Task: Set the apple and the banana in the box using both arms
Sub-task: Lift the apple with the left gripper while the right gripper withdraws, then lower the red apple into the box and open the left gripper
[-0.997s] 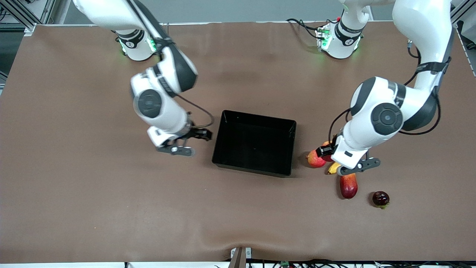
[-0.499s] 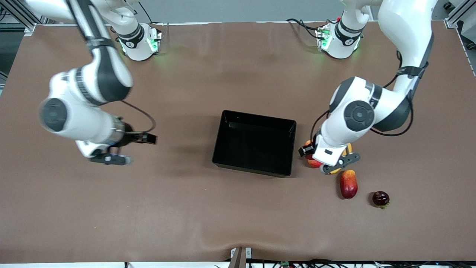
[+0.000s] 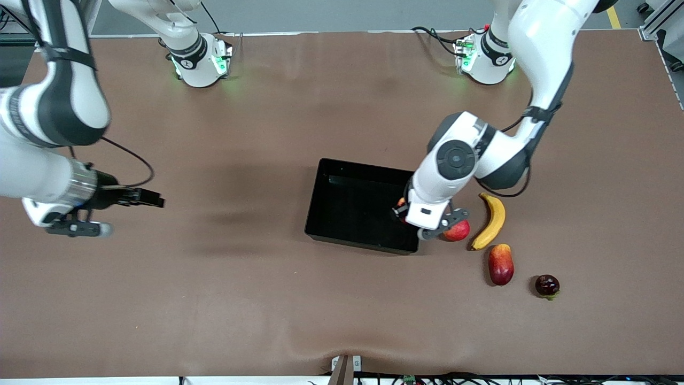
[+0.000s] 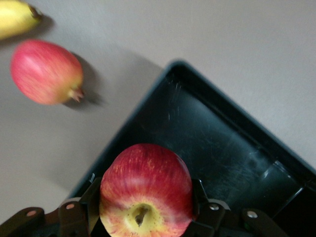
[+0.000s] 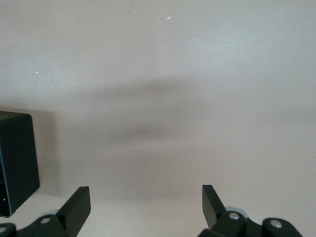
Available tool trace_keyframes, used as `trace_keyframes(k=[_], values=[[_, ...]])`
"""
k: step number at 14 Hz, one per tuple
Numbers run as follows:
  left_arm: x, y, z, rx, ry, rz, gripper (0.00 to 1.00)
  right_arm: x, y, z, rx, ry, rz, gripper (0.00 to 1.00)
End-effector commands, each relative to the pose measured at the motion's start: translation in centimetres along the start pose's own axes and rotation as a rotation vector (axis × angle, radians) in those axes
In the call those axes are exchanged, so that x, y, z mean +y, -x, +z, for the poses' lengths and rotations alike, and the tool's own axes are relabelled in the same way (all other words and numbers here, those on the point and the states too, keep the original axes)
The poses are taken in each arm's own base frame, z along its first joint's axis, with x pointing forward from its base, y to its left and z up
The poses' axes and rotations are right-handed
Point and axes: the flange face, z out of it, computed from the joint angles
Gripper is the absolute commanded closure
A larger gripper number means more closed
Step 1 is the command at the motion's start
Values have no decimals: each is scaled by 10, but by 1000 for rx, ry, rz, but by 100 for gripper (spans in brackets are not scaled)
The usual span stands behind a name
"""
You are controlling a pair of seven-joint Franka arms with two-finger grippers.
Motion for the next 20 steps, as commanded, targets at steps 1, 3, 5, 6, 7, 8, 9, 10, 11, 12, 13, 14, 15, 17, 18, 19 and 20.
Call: trace_keyframes(k=[1,3,5,6,7,8,9,10,11,12,13,14,15,17,18,19,20], values=[[8,10,19,1,-24,-3,100,5,22,-41,20,12,-16,0],[11,18,45,-4,-9,-31,100,-4,40,-69,15,101,-38,0],[5,26,69,16,-9,-11,100,-20,50,-85,-7,126,-66,0],[1,30,82,13,-12,-4,100,-22,53,-93,-10,127,-68,0],[-1,32,91,8,-10,-3,100,-22,56,-106,-1,126,-67,0],[-2,35,97,4,-10,0,100,-23,61,-121,13,127,-66,0],[-2,41,108,-4,-14,0,100,-27,65,-127,5,129,-71,0],[-1,45,113,-4,-12,-5,100,-23,68,-140,13,131,-62,0],[-2,46,121,-4,-22,-2,100,-14,73,-150,4,132,-49,0],[-2,46,124,5,-30,3,100,-12,78,-156,6,133,-47,0],[-4,47,130,4,-38,5,100,-13,91,-174,39,127,-48,0],[-4,46,133,1,-41,4,100,-12,100,-181,52,122,-40,0],[-5,45,134,1,-43,5,100,-15,105,-182,44,123,-44,0],[-6,42,136,-1,-43,1,53,-7,110,-185,33,122,-18,0],[-4,41,133,3,-37,1,9,-3,109,-185,34,119,-8,0],[-3,40,130,6,-33,1,0,2,110,-187,35,117,4,0],[0,40,125,12,-25,3,0,4,111,-188,31,112,8,0]])
